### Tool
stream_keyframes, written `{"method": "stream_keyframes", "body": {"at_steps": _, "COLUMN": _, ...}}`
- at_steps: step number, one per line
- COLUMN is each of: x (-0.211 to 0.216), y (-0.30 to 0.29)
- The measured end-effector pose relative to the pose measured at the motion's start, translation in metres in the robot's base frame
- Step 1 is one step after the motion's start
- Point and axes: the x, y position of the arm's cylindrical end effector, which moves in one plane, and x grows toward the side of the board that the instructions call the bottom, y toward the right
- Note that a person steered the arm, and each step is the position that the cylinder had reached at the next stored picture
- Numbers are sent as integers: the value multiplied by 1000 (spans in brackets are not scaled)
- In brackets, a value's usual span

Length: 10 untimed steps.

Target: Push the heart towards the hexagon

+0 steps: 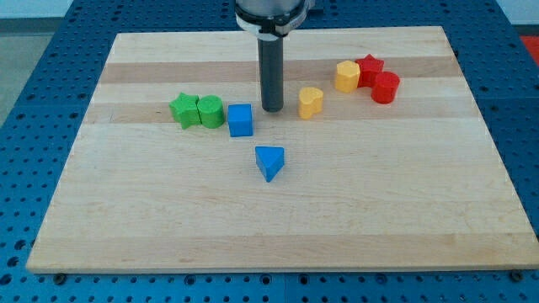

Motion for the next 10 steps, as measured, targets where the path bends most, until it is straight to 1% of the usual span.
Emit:
{"method": "stream_keyframes", "body": {"at_steps": 1, "x": 10, "y": 12}}
{"method": "stream_keyframes", "body": {"at_steps": 3, "x": -12, "y": 51}}
{"method": "stream_keyframes", "body": {"at_steps": 4, "x": -18, "y": 59}}
{"method": "stream_keyframes", "body": {"at_steps": 6, "x": 4, "y": 51}}
{"method": "stream_keyframes", "body": {"at_steps": 7, "x": 8, "y": 57}}
{"method": "stream_keyframes", "body": {"at_steps": 10, "x": -1, "y": 68}}
